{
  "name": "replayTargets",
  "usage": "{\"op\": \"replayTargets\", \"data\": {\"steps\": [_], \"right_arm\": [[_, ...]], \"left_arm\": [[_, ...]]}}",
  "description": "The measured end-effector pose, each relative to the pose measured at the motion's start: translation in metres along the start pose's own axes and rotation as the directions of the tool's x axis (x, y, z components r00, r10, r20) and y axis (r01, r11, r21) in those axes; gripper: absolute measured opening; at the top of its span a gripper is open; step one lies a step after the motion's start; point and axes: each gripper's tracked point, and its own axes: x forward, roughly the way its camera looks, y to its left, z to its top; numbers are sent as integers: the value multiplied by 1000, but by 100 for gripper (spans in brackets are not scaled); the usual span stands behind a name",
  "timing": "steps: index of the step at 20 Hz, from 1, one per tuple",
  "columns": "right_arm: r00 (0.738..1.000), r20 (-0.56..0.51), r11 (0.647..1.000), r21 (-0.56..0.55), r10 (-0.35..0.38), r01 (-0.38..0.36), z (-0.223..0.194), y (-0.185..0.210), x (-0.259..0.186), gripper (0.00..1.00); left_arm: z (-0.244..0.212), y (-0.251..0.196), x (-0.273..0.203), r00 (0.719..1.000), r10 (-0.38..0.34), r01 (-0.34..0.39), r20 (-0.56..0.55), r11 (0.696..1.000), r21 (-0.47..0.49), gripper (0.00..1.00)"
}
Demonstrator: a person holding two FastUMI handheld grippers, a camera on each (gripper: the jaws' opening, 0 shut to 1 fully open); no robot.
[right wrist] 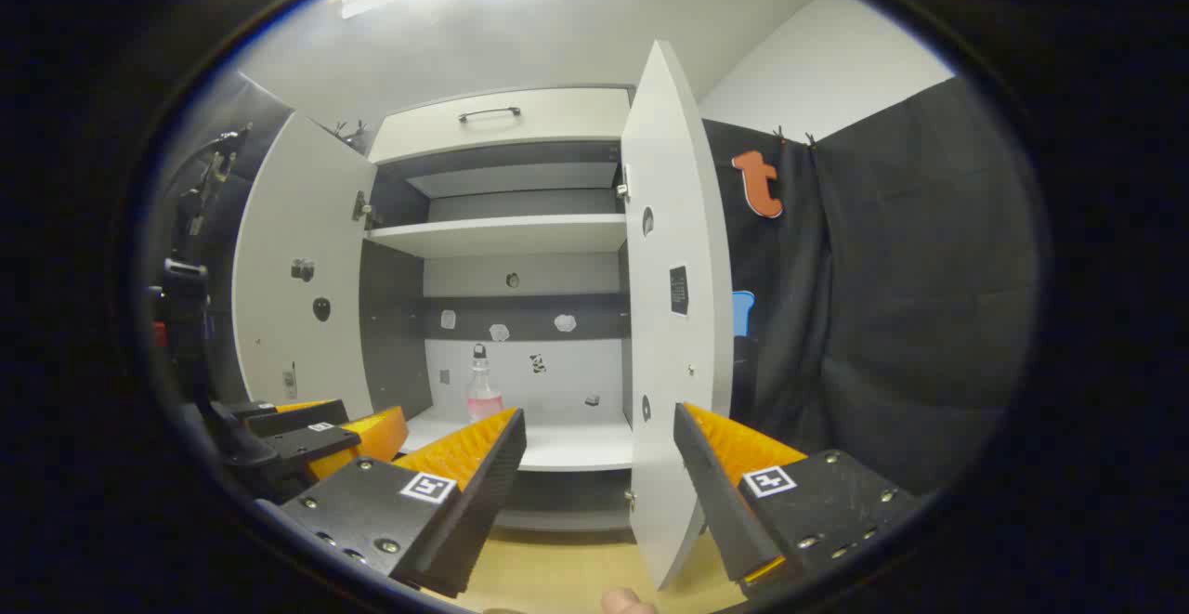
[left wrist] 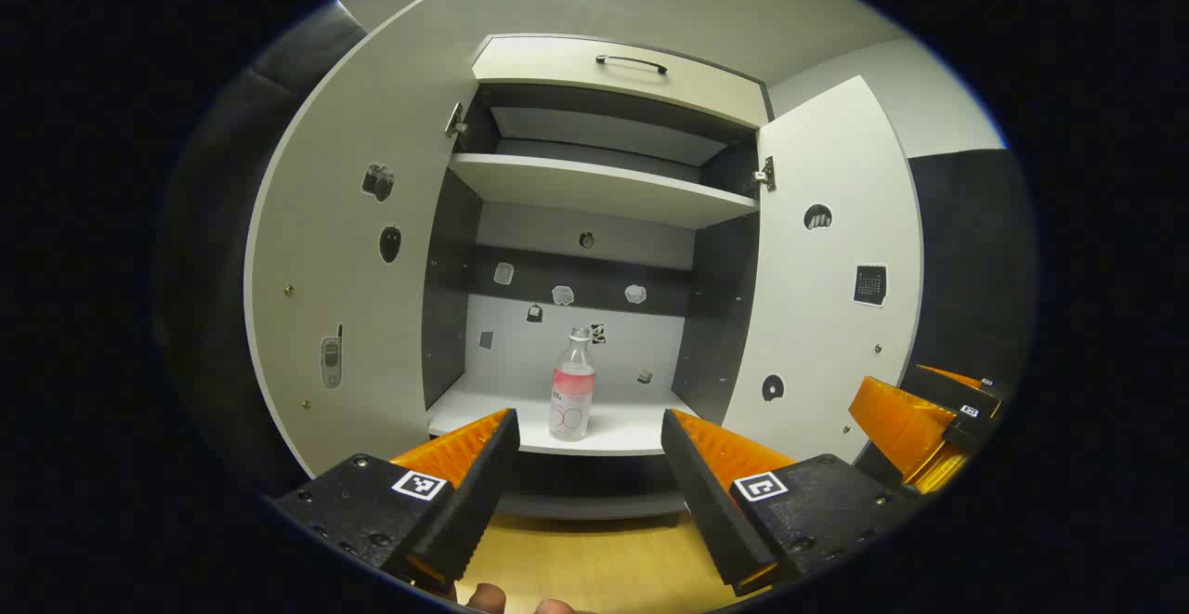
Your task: Grasp the bottle in the cabinet with the left hand and place it on the coaster, then close the right door with the right hand and the left door with the left hand.
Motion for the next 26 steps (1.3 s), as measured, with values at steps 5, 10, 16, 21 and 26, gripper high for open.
{"op": "replayTargets", "data": {"steps": [5,10,16,21,26], "right_arm": [[1000,-2,1000,1,13,-13,2,0,3,96],[1000,2,1000,-8,13,-13,6,0,4,96],[1000,11,1000,-17,1,-1,11,-4,1,96],[998,27,997,-53,-58,60,14,-34,-16,96],[983,47,980,-86,-175,179,19,-79,-37,96]], "left_arm": [[1,2,3,1000,16,-16,12,1000,-2,96],[-5,1,7,1000,25,-25,-4,1000,-11,96],[-8,-4,16,1000,18,-18,-7,1000,-12,96],[-10,0,68,1000,11,-10,-19,1000,28,97],[-11,16,152,998,63,-61,-31,996,63,96]]}}
